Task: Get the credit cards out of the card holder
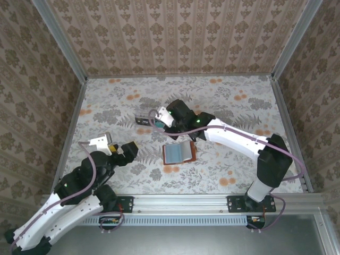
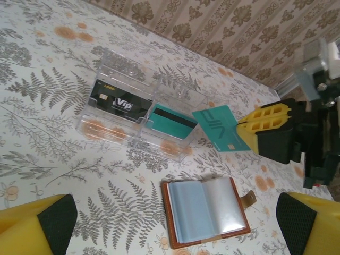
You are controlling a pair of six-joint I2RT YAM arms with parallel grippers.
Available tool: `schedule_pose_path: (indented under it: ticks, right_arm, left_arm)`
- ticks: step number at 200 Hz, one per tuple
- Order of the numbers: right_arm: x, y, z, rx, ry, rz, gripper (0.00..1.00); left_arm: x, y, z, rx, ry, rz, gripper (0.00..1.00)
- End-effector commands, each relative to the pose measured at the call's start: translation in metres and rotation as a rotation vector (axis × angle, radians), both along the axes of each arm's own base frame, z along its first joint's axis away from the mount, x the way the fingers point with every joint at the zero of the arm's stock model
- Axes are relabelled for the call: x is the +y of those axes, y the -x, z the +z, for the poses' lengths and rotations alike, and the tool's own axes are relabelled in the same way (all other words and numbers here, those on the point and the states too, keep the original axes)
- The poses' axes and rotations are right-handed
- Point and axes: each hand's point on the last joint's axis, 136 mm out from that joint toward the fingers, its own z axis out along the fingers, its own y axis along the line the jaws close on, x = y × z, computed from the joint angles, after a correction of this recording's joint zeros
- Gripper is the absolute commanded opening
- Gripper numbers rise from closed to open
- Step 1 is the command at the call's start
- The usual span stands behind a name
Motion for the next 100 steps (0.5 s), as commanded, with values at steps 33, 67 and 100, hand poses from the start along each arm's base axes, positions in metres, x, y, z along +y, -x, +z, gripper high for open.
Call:
schedule_pose_path:
  ticks: [33,67,100]
  right_arm:
    - [0.011,-0.037,-0.013,-0.227,0.263,0.179,0.0]
    - [0.023,-0.043,-0.022,-0.232,0.285,0.238,0.0]
    - [0.026,-0.054,-0.029,-0.244,0.335,0.246,0.0]
  left_arm:
    - [0.016,0.003,-0.007,-0.001,-0.065,0.037,1.0]
    - [0.021,0.004,-0.009,0.004,-0.07,0.047,1.0]
    - [0.025,0.006,-0.01,0.002,-0.073,0.053,1.0]
